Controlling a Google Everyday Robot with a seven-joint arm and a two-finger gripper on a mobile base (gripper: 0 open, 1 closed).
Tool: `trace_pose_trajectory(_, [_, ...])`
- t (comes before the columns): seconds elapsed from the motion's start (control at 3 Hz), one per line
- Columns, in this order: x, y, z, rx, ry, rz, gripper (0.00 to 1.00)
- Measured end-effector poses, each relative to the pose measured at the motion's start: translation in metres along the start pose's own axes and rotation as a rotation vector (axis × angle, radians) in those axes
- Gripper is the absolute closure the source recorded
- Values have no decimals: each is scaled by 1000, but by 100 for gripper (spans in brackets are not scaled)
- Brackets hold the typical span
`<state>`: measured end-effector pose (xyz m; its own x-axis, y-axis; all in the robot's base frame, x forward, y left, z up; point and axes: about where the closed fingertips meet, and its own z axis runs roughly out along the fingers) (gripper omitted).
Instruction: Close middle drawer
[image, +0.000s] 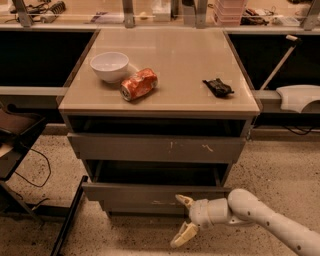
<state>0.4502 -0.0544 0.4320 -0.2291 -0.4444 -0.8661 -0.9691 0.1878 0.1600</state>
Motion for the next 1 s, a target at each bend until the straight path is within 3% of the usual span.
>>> trace_pose_trajectory(0.33, [-20, -33, -17, 42, -23, -31, 0])
trace_pose_trajectory(0.67, [-25, -37, -20, 50, -28, -36, 0])
trace_pose_trajectory(1.0, [-65, -80, -38, 117, -76, -52, 0])
